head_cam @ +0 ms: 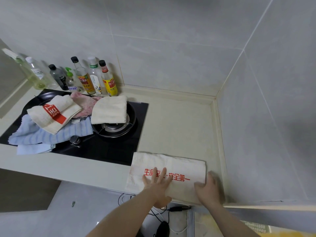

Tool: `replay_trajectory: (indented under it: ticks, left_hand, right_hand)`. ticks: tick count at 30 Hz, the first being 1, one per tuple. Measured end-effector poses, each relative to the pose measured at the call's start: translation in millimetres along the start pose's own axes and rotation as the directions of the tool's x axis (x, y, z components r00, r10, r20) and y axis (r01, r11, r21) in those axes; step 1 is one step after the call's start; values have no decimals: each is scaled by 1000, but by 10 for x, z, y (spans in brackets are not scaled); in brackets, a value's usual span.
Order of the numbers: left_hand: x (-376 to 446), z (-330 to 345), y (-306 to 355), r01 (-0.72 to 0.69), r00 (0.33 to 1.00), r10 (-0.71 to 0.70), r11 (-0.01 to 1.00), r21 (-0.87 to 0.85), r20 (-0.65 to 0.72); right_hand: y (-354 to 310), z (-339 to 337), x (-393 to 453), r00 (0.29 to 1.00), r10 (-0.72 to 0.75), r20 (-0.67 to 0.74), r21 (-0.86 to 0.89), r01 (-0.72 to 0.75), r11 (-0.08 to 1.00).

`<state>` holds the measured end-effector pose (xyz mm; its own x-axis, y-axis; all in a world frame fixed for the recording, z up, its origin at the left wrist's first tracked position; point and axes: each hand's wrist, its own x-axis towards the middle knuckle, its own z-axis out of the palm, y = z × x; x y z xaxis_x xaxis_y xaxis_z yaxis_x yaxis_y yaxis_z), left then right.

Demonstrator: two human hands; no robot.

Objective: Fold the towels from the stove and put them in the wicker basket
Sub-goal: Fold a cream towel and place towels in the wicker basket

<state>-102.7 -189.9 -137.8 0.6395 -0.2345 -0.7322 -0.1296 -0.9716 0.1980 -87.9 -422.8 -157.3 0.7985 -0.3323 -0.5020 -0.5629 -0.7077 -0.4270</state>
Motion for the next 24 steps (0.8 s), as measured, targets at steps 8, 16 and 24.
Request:
replay_trajectory:
  ticks: [8, 16, 24]
  left_hand:
    - [-33, -18, 5, -12, 999, 10, 999, -52, -37]
    - [-143, -129, -57, -44, 990, 18, 981, -190, -137]
    - [-249, -33, -45, 20, 978, -47, 991, -131, -204]
  right_hand:
    - [-220, -127, 20, 973, 179, 146, 358, -221, 907]
    - [-303, -329, 11, 984, 97, 152, 494, -161, 854]
    - [-520, -723, -125, 1000, 0, 12, 536, -6, 844]
